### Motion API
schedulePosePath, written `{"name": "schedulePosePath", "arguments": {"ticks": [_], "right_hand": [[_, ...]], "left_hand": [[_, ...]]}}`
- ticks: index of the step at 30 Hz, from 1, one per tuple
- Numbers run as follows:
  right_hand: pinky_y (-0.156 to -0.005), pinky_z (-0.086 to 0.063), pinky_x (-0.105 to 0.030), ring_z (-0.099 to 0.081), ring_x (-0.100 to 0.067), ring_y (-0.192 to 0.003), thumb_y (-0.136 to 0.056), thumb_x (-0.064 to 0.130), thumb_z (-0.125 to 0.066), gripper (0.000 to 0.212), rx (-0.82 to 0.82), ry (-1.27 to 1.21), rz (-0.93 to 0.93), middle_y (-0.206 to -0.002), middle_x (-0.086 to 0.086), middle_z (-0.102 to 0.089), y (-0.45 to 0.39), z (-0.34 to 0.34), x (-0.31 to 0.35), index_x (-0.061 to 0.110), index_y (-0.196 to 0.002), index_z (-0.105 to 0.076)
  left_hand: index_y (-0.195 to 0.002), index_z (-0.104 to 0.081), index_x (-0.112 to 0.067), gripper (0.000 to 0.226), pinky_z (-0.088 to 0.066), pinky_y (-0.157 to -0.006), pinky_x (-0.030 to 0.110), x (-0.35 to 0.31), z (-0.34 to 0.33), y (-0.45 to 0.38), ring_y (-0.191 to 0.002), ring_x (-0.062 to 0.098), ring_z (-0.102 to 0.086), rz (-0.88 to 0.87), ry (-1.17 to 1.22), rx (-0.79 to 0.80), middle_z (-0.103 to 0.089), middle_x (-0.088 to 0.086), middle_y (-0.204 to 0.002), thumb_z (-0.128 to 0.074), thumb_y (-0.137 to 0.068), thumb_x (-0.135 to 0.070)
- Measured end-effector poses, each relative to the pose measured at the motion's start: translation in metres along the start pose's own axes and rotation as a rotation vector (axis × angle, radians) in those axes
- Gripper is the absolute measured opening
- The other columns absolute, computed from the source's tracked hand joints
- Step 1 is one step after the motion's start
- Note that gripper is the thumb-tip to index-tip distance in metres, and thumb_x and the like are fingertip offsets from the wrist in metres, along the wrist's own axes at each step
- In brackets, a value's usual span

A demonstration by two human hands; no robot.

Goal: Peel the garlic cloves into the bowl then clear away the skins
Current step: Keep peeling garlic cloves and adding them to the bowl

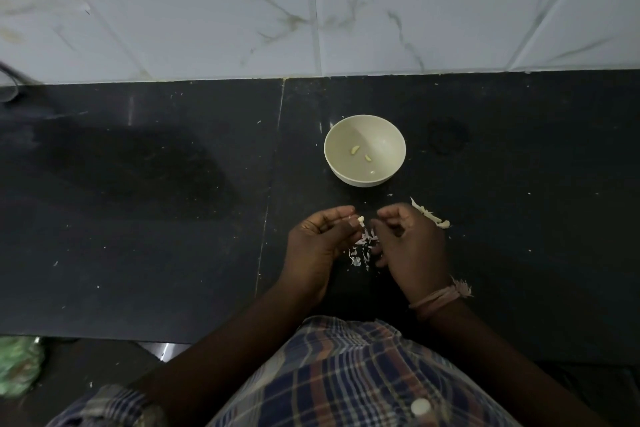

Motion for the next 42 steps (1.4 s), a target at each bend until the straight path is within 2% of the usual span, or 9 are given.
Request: {"name": "schedulePosePath", "arguments": {"ticks": [8,11,17,22,26,29,35,39,42], "right_hand": [[-0.078,-0.058,-0.028,-0.071,-0.005,-0.086,-0.090,0.016,-0.075,0.014,0.076,-0.113,0.053,-0.096,0.008,-0.076,0.003,-0.013,0.013,0.017,-0.104,-0.078],[-0.071,-0.054,-0.018,-0.070,-0.002,-0.080,-0.091,0.010,-0.073,0.010,0.058,-0.139,0.054,-0.088,0.008,-0.076,0.004,-0.013,0.018,0.015,-0.097,-0.078],[-0.055,-0.054,-0.026,-0.066,-0.018,-0.062,-0.094,0.003,-0.066,0.013,0.085,-0.304,-0.054,-0.080,-0.010,-0.074,0.003,-0.018,0.012,0.013,-0.094,-0.074],[-0.054,-0.050,-0.024,-0.058,-0.011,-0.056,-0.101,0.005,-0.056,0.009,-0.006,-0.403,-0.087,-0.072,-0.008,-0.064,0.004,-0.012,0.009,0.008,-0.102,-0.064],[-0.067,-0.055,-0.028,-0.068,-0.020,-0.074,-0.106,0.006,-0.044,0.010,-0.014,-0.486,0.055,-0.089,-0.014,-0.070,0.007,-0.007,0.027,0.004,-0.109,-0.053],[-0.067,-0.059,-0.030,-0.074,-0.024,-0.084,-0.108,0.006,-0.038,0.011,0.117,-0.515,0.006,-0.096,-0.017,-0.072,0.014,-0.028,0.030,0.004,-0.110,-0.049],[-0.100,-0.055,-0.040,-0.068,-0.009,-0.110,-0.108,0.012,-0.041,0.016,-0.060,-0.441,-0.125,-0.121,-0.003,-0.069,-0.003,-0.014,-0.001,0.019,-0.103,-0.053],[-0.082,-0.061,-0.036,-0.073,-0.017,-0.093,-0.107,0.014,-0.044,0.014,-0.058,-0.442,-0.139,-0.102,-0.006,-0.073,0.003,-0.015,0.001,0.012,-0.105,-0.057],[-0.062,-0.056,-0.028,-0.063,-0.010,-0.070,-0.105,0.015,-0.050,0.014,-0.025,-0.407,-0.131,-0.088,-0.007,-0.068,0.009,-0.017,0.003,0.006,-0.105,-0.061]], "left_hand": [[-0.106,-0.074,-0.008,0.019,-0.056,-0.098,0.049,-0.014,0.008,-0.002,-0.104,0.036,-0.072,-0.150,-0.240,-0.024,-0.077,0.015,-0.100,-0.075,-0.088,-0.001],[-0.105,-0.074,-0.007,0.019,-0.057,-0.097,0.046,-0.016,0.006,0.000,-0.103,0.035,-0.073,-0.164,-0.233,-0.023,-0.077,0.015,-0.100,-0.074,-0.088,0.000],[-0.108,-0.071,-0.002,0.021,-0.059,-0.079,0.027,-0.004,0.003,-0.004,-0.090,0.023,-0.074,-0.013,0.043,0.001,-0.076,0.017,-0.101,-0.066,-0.089,0.005],[-0.114,-0.067,0.002,0.024,-0.061,-0.085,0.027,0.006,-0.001,-0.004,-0.099,0.024,-0.075,0.086,0.144,0.016,-0.075,0.020,-0.107,-0.049,-0.099,0.007],[-0.127,-0.059,0.005,0.033,-0.056,-0.100,0.039,0.006,-0.005,-0.005,-0.114,0.035,-0.069,0.128,0.189,0.045,-0.069,0.026,-0.123,-0.038,-0.103,-0.001],[-0.129,-0.059,0.005,0.038,-0.057,-0.086,0.039,0.008,-0.011,-0.002,-0.096,0.031,-0.071,0.158,0.154,0.072,-0.069,0.024,-0.119,-0.037,-0.104,-0.014],[-0.118,-0.065,0.005,0.022,-0.062,-0.086,0.032,0.011,0.005,0.001,-0.101,0.028,-0.075,0.151,0.046,-0.017,-0.074,0.023,-0.112,-0.057,-0.099,-0.003],[-0.093,-0.072,0.000,0.010,-0.056,-0.056,0.024,0.008,0.013,0.002,-0.058,0.013,-0.065,0.108,-0.142,-0.086,-0.073,0.017,-0.082,-0.075,-0.089,-0.009],[-0.074,-0.064,-0.007,0.024,-0.049,-0.049,0.025,0.002,0.018,0.000,-0.049,0.013,-0.054,0.051,-0.293,-0.134,-0.064,0.010,-0.062,-0.082,-0.085,-0.019]]}}
Point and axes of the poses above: each hand's wrist, its own y-axis away from the middle knuckle, its own z-axis out of the back of the hand, x = y × z, the point moved 9 cm from there along -y, towards the middle knuckle
